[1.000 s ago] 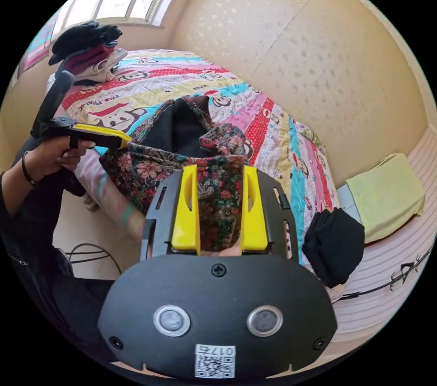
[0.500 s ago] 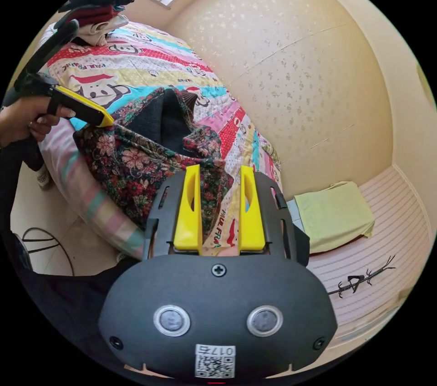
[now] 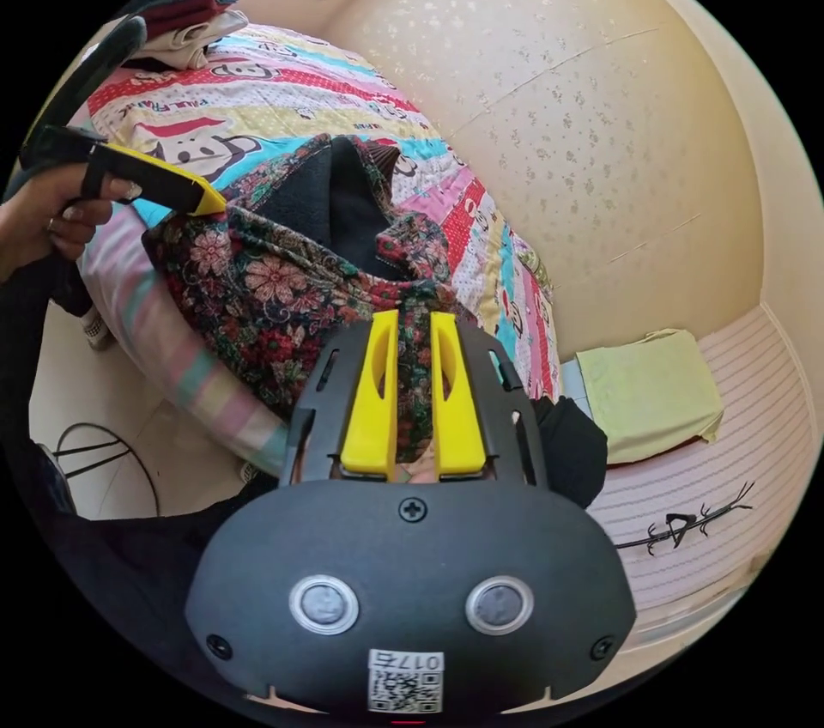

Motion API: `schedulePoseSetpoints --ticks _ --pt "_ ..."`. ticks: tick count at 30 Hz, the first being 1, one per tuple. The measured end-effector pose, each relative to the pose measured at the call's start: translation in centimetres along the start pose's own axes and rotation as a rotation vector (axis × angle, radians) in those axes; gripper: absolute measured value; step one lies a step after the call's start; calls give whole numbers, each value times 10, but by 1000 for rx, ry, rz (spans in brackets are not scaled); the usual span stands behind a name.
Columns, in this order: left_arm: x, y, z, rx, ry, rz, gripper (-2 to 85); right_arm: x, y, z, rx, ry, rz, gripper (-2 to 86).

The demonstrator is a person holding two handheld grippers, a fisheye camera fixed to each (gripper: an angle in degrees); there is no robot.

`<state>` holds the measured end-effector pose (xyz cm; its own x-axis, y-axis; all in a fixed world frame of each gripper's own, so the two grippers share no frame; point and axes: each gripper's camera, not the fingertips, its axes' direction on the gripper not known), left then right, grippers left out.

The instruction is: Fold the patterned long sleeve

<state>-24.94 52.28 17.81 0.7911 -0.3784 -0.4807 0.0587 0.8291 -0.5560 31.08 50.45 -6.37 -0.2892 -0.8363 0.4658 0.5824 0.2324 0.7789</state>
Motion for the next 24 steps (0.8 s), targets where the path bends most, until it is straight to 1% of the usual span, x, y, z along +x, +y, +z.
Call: schedulePoseSetpoints --ticks 4,8,10,12,14,15,16,17,18,19,20,21,22,23,24 --pt "-2 -1 -2 -1 9 -6 36 11 -2 -10 23 75 -34 31" --pt "0 -2 -6 -3 5 27 42 56 -6 -39 167 184 22 22" --pt "0 -3 -9 -2 -8 38 49 83 -7 -46 233 146 49 20" --pt "0 -5 -13 2 -26 51 52 116 -5 -47 291 95 140 19" --pt "0 -6 -16 6 -44 77 52 162 1 -26 291 4 303 18" --pt "-1 -5 -18 8 -50 87 53 173 4 -16 277 -22 350 18" --pt "-3 -5 -18 12 -37 84 53 192 10 13 228 -81 453 19" --pt "-5 -5 -18 16 -22 76 53 208 19 51 136 -167 581 20" --pt "-8 -4 -18 23 15 51 54 215 25 72 87 -224 651 20" --pt "-11 -4 -17 29 49 32 54 221 38 116 -7 -347 753 22" --pt "-11 -4 -17 30 59 25 54 220 48 154 -90 -488 789 24" --pt "-11 -4 -18 31 61 20 56 218 50 169 -113 -567 792 26" --pt "-10 -5 -20 27 44 32 59 215 53 184 -107 -695 787 29" --pt "-9 -5 -22 25 28 41 61 215 53 184 -69 -725 781 34" --pt "-6 -6 -27 33 -10 63 67 216 52 179 -48 -705 765 36"
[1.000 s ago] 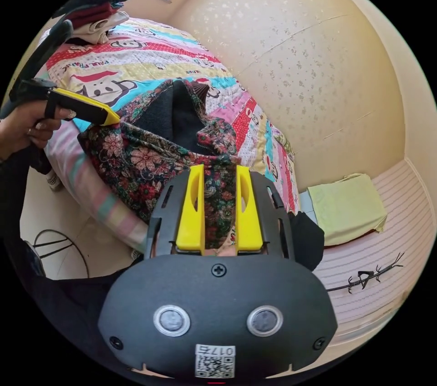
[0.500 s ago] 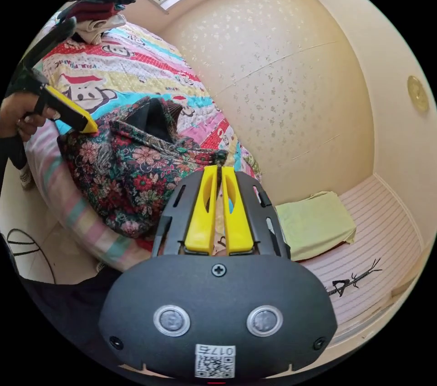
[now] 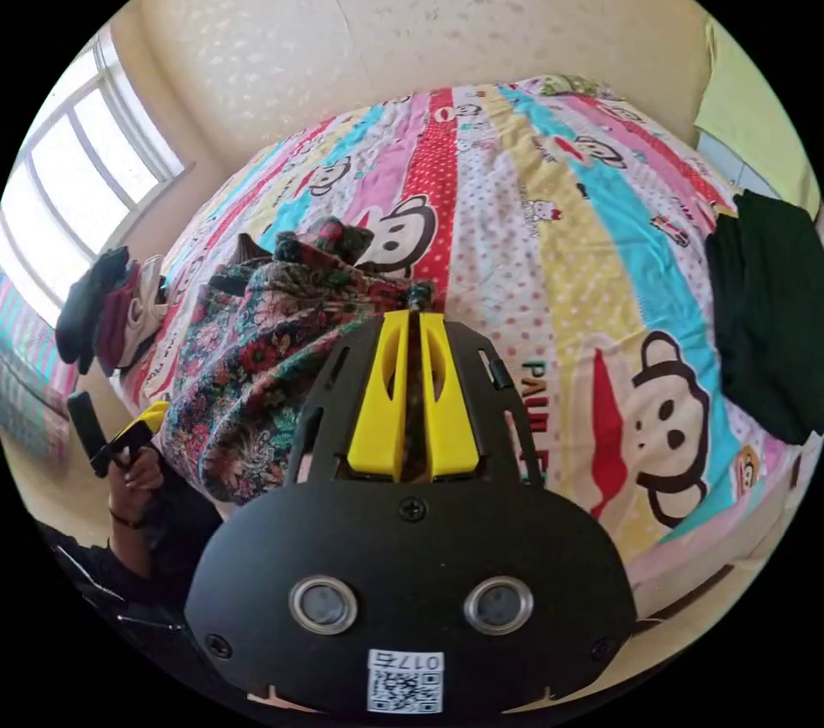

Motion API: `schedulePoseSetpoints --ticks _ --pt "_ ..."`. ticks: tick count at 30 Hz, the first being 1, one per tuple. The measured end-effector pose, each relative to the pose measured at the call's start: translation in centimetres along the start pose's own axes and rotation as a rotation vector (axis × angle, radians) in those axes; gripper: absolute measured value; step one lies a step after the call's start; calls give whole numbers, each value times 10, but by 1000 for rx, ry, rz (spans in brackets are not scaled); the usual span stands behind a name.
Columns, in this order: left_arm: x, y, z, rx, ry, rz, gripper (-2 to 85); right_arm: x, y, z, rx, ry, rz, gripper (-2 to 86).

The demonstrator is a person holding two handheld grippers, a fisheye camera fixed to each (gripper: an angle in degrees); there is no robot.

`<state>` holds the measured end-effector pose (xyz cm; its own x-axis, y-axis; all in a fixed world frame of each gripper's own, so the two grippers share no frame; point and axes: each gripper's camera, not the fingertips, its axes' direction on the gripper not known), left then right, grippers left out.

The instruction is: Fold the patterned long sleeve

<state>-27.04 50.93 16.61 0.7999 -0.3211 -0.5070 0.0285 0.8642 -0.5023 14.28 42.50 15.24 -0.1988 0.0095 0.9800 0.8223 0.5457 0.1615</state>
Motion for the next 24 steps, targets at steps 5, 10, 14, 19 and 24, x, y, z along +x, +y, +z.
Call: schedulePoseSetpoints --ticks 5,10,14,19,24 --pt "4 -1 -11 57 -98 37 120 -29 1 -53 191 207 -144 103" --pt "-5 3 8 -17 -10 12 125 -58 -1 -90 272 60 -364 142" --pt "-14 7 9 15 29 -40 106 -108 -22 -76 124 92 -573 151" --pt "-14 3 -4 -9 20 3 27 -141 -47 -22 -92 182 -729 61" --pt "15 3 -17 14 -153 150 -3 -162 -61 -22 101 354 -643 8"
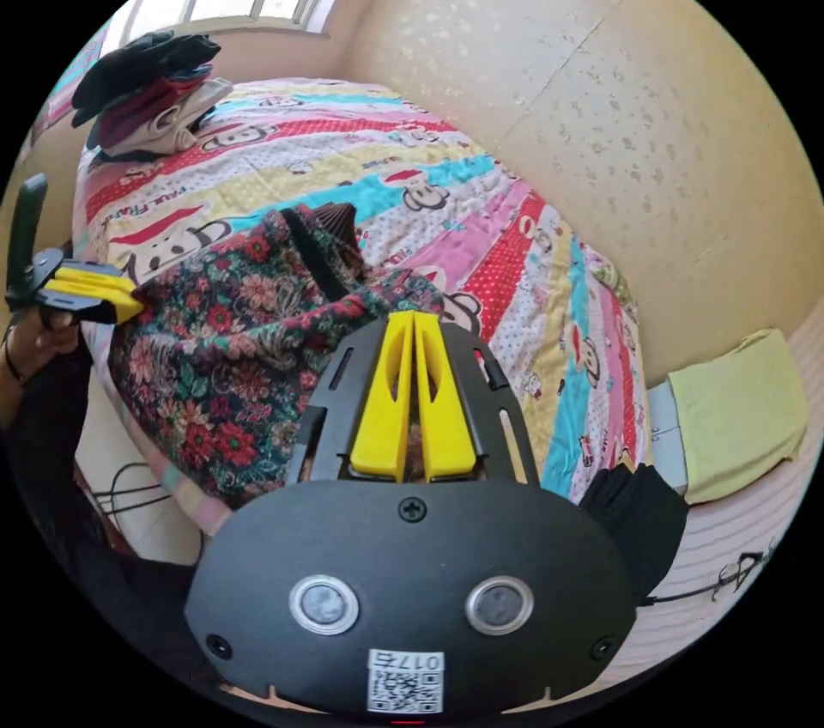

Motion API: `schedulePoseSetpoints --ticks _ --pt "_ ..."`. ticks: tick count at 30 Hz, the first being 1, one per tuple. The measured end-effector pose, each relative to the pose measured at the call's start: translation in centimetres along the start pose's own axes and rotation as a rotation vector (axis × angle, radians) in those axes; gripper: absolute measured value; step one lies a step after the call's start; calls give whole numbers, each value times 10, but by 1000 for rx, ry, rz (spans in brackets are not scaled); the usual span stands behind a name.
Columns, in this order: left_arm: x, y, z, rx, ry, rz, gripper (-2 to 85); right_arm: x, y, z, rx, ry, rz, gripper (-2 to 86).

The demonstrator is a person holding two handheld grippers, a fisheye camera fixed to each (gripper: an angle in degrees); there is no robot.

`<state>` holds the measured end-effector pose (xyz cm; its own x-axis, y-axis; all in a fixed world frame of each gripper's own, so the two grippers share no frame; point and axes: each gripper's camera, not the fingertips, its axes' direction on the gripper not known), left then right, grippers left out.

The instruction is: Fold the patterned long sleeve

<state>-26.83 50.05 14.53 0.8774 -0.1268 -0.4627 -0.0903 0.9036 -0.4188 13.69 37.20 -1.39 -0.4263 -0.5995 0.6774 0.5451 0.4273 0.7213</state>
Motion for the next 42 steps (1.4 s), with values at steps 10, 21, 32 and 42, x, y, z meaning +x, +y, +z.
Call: schedulePoseSetpoints --ticks 10,21,32,42 --pt "-30 16 -3 73 151 -185 31 23 -42 13 21 -371 -53 9" --pt "-30 9 -12 43 137 -109 70 -14 -130 51 -162 -567 -246 37" --pt "-51 18 -31 177 214 -196 63 -16 -155 90 -301 -626 -180 34" --pt "-47 22 -19 164 227 -181 64 -10 -186 87 -109 -519 -31 9"
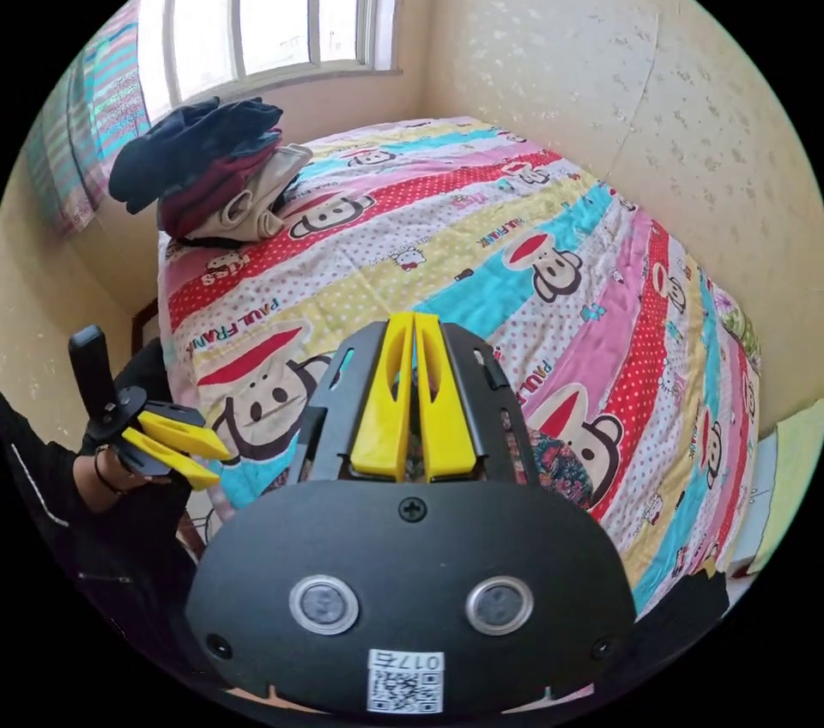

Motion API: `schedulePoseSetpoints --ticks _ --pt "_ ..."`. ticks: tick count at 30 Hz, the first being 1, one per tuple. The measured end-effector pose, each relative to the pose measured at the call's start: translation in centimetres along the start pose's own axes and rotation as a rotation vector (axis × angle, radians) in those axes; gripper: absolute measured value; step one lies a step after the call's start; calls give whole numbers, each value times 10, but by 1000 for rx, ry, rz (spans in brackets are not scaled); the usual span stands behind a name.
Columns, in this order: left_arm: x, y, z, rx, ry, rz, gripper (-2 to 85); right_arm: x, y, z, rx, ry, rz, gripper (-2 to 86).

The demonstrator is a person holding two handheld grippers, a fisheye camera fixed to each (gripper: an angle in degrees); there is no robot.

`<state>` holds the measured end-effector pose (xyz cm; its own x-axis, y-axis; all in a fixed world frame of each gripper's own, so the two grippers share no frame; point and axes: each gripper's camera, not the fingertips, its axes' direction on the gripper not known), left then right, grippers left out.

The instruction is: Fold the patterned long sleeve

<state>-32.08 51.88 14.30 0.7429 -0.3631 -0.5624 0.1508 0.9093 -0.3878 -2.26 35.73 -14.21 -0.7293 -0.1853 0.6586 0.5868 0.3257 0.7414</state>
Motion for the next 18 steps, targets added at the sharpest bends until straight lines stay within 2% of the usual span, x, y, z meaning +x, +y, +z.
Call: schedulePoseSetpoints --ticks 1,3,9,11,15,16,18 --pt "3 1 5 -15 0 6 64 6 1 19 -74 -51 17 11" --pt "11 1 12 -35 3 30 65 7 10 26 -86 -69 16 17" --pt "43 5 40 -63 -96 152 101 5 73 -65 114 -37 -31 60" --pt "49 6 54 -104 -139 160 112 14 122 -112 202 56 47 66" --pt "57 15 76 -121 -117 137 107 43 208 -145 210 187 233 58" --pt "59 16 80 -114 -106 118 100 53 243 -144 211 224 340 51" --pt "67 19 85 -77 -95 124 88 57 291 -137 258 157 430 36"
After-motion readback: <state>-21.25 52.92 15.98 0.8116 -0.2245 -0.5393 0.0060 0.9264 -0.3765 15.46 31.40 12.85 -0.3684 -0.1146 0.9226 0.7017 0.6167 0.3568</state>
